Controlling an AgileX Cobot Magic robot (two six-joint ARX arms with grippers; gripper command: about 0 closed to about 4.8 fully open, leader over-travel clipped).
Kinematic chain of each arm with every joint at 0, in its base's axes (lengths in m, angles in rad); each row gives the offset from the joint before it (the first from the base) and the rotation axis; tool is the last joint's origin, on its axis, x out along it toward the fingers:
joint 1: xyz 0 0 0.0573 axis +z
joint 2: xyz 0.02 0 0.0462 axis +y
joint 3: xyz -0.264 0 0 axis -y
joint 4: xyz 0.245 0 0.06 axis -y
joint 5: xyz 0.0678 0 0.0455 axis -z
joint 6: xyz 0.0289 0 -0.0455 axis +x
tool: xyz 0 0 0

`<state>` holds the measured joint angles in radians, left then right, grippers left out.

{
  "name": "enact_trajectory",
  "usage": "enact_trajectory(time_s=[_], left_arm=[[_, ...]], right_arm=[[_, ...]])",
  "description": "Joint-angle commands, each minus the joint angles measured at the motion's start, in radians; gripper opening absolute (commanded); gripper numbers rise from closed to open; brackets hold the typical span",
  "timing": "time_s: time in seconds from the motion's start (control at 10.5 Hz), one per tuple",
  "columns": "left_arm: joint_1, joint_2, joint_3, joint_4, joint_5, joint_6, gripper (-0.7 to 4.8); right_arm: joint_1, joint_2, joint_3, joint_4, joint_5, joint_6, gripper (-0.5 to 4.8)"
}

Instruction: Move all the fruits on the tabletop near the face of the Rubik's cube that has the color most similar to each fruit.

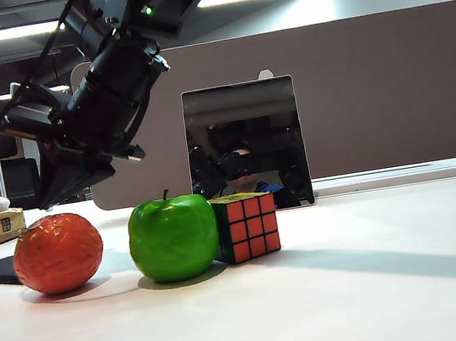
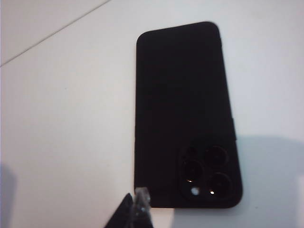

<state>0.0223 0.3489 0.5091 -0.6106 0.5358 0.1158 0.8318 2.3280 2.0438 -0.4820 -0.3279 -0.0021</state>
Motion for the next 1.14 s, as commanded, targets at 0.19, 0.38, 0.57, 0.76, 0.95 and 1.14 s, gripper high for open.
enact_trajectory(time_s=[0.19,0.38,0.57,0.76,0.95,1.14], left_arm=[[-0.002,-0.005,0.002,-0.003,0.003,0.000,-0.05],[-0.002,-0.005,0.002,-0.003,0.003,0.000,-0.05],[-0.002,-0.005,0.002,-0.003,0.003,0.000,-0.05],[-0.002,-0.005,0.002,-0.004,0.003,0.000,-0.05],[-0.002,-0.005,0.002,-0.003,0.008,0.000,-0.05],[-0.001,-0.019,0.111,-0.117,0.001,0.022,-0.05]], right_arm=[[0.011,0.006,0.003,-0.062,-0.013,0.010,-0.01],[0.011,0.004,0.004,-0.211,-0.011,0.010,-0.01],[0.032,-0.004,0.004,-0.314,-0.007,0.009,-0.01],[0.053,-0.004,0.004,-0.338,-0.001,-0.007,-0.01],[0.088,-0.021,0.004,-0.322,0.023,-0.039,-0.01],[0.093,-0.065,0.004,-0.270,0.008,-0.051,-0.01]])
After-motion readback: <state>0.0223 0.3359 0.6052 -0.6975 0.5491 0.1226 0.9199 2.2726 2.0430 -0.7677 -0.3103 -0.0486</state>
